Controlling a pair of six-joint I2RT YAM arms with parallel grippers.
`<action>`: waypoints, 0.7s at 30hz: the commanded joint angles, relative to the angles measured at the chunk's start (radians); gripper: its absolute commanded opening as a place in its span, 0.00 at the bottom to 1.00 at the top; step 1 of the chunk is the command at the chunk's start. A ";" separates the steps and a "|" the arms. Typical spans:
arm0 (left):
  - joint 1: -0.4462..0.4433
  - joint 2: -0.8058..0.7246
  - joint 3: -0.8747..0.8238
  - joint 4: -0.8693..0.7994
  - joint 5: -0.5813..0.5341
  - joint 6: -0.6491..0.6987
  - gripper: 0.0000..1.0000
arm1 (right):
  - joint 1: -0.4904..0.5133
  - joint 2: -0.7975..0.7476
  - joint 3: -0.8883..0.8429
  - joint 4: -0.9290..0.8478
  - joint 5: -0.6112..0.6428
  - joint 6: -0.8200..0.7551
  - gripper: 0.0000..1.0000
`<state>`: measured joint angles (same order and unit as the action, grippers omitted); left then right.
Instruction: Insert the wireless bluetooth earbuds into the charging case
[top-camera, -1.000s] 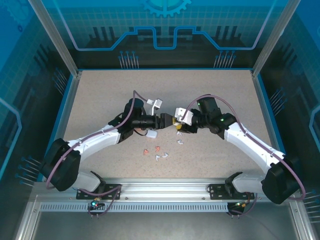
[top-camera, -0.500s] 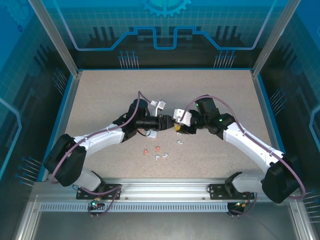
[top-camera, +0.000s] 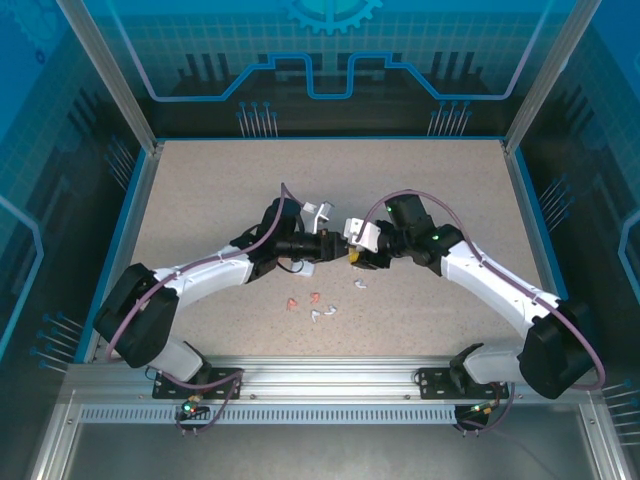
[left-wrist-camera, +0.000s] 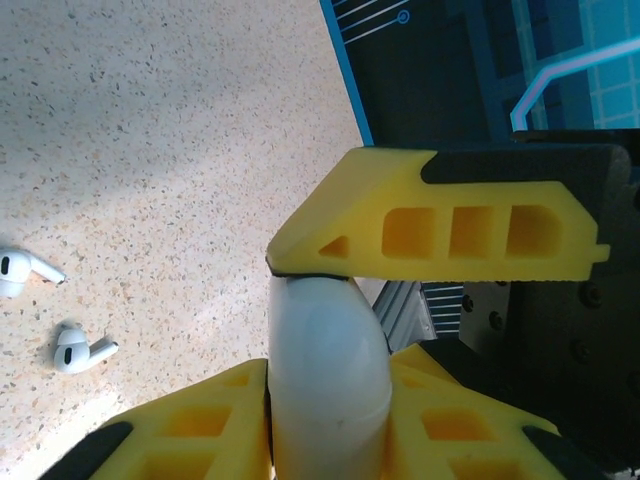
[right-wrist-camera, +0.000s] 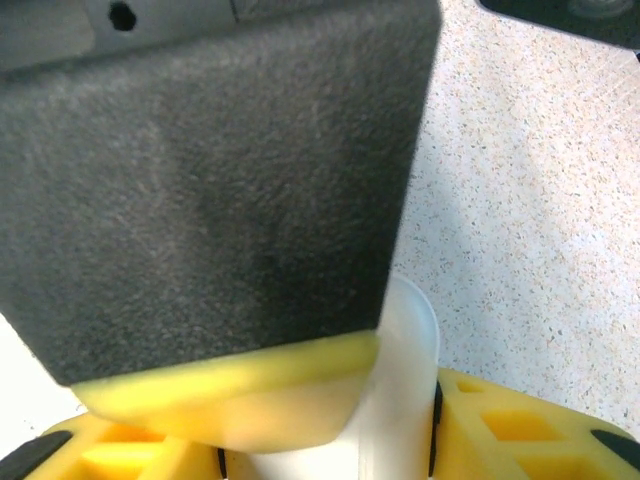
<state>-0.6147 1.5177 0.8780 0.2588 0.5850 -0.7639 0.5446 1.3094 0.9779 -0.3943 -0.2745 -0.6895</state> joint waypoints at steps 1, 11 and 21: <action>-0.020 -0.021 0.042 -0.008 0.015 0.031 0.25 | 0.001 0.004 0.037 -0.001 -0.007 0.036 0.50; -0.020 -0.145 0.013 -0.037 -0.129 0.158 0.23 | -0.052 -0.145 0.003 -0.017 -0.091 0.116 0.79; -0.020 -0.305 -0.045 0.115 -0.143 0.410 0.18 | -0.092 -0.404 -0.151 0.263 -0.204 0.375 1.00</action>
<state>-0.6266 1.2709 0.8555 0.2710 0.4339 -0.4904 0.4644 0.9611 0.8848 -0.2817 -0.4244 -0.4477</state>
